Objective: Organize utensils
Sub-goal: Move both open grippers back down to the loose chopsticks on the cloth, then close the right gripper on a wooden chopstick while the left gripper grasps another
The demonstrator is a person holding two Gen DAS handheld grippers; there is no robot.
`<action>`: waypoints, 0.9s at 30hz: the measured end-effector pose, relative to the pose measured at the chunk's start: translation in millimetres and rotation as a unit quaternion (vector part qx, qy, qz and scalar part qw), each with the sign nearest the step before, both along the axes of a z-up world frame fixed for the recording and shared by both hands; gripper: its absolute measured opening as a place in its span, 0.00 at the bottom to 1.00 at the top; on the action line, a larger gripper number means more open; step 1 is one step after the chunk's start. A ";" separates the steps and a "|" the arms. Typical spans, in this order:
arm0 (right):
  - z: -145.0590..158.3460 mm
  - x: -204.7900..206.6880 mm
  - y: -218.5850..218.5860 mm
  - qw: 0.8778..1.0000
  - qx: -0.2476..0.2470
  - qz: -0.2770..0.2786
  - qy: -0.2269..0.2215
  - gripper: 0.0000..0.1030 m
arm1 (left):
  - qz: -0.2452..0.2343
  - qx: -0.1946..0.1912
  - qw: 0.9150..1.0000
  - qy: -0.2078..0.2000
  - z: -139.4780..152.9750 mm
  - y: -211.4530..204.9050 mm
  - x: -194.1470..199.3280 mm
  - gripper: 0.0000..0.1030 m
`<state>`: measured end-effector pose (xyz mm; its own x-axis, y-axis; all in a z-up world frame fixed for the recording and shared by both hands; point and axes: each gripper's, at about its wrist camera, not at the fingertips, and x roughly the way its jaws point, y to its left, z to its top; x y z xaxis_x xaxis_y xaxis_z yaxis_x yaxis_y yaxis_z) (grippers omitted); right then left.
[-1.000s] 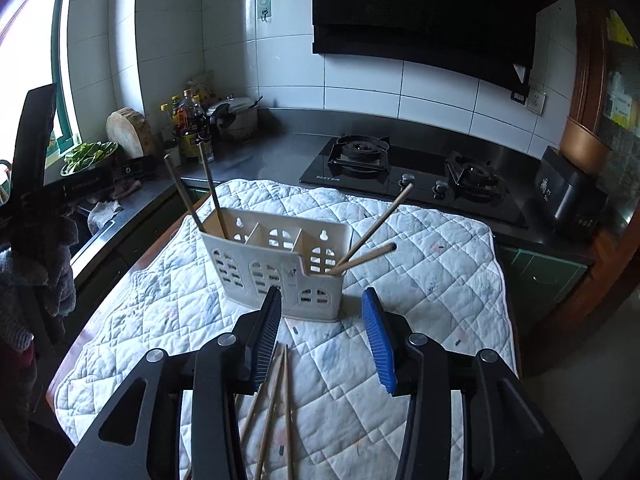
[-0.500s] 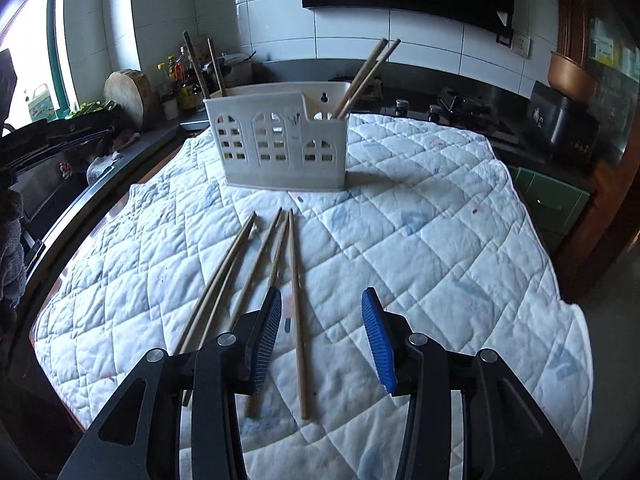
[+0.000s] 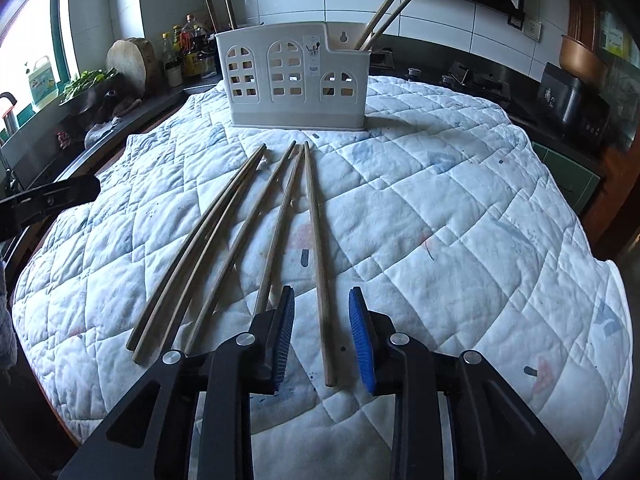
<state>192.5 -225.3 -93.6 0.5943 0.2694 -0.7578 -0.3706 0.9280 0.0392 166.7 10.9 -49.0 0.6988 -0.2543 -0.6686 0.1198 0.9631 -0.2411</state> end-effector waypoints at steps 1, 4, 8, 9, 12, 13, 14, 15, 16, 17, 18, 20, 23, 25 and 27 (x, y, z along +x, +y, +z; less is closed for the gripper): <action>-1.8 1.3 0.4 1.000 -0.003 -0.001 0.000 0.25 | -0.004 -0.002 1.000 0.006 -3.7 -1.9 -1.5 0.35; -7.2 5.8 0.7 1.000 -0.010 -0.003 0.002 0.21 | -0.019 -0.005 0.999 0.026 -16.1 -12.0 -5.1 0.33; -13.4 10.4 -0.5 1.000 -0.010 -0.005 0.010 0.15 | -0.030 -0.013 0.998 0.045 -30.1 -27.7 -5.9 0.32; -14.1 10.7 -0.6 1.000 -0.010 -0.005 0.010 0.14 | -0.032 -0.015 0.998 0.049 -32.8 -31.0 -5.3 0.32; -13.4 11.0 -1.6 1.000 -0.011 -0.006 0.009 0.09 | -0.035 -0.015 0.997 0.059 -38.1 -39.4 -1.3 0.32; -13.4 10.4 -1.5 1.000 -0.011 -0.005 0.008 0.09 | -0.037 -0.013 0.997 0.061 -39.5 -42.3 -0.1 0.29; -13.3 10.4 -2.1 1.000 -0.010 -0.005 0.009 0.09 | -0.038 -0.013 0.997 0.064 -40.6 -44.5 1.1 0.24; -13.4 10.7 -2.6 1.000 -0.009 -0.005 0.009 0.09 | -0.038 -0.013 0.997 0.067 -41.7 -46.0 2.4 0.23; -13.5 10.9 -2.7 1.000 -0.009 -0.004 0.010 0.09 | -0.036 -0.013 0.997 0.069 -43.0 -47.2 3.6 0.22; -13.3 10.9 -2.8 1.000 -0.008 -0.005 0.009 0.09 | -0.035 -0.014 0.997 0.071 -43.9 -47.5 5.0 0.20; -13.3 11.0 -2.8 1.000 -0.008 -0.005 0.010 0.09 | -0.034 -0.016 0.997 0.072 -44.9 -47.9 5.7 0.19; -13.7 11.3 -3.6 1.000 -0.006 -0.004 0.010 0.09 | -0.031 -0.017 0.997 0.075 -46.3 -48.2 7.0 0.15; -13.6 11.2 -3.6 1.000 -0.005 -0.004 0.012 0.09 | -0.023 -0.014 0.996 0.079 -48.8 -47.8 8.9 0.13; -13.5 11.1 -3.6 1.000 -0.005 -0.004 0.012 0.09 | -0.022 -0.017 0.996 0.085 -51.5 -48.4 10.9 0.13; -13.5 11.3 -3.9 1.000 -0.005 -0.004 0.012 0.09 | -0.022 -0.015 0.996 0.086 -52.3 -50.4 11.6 0.13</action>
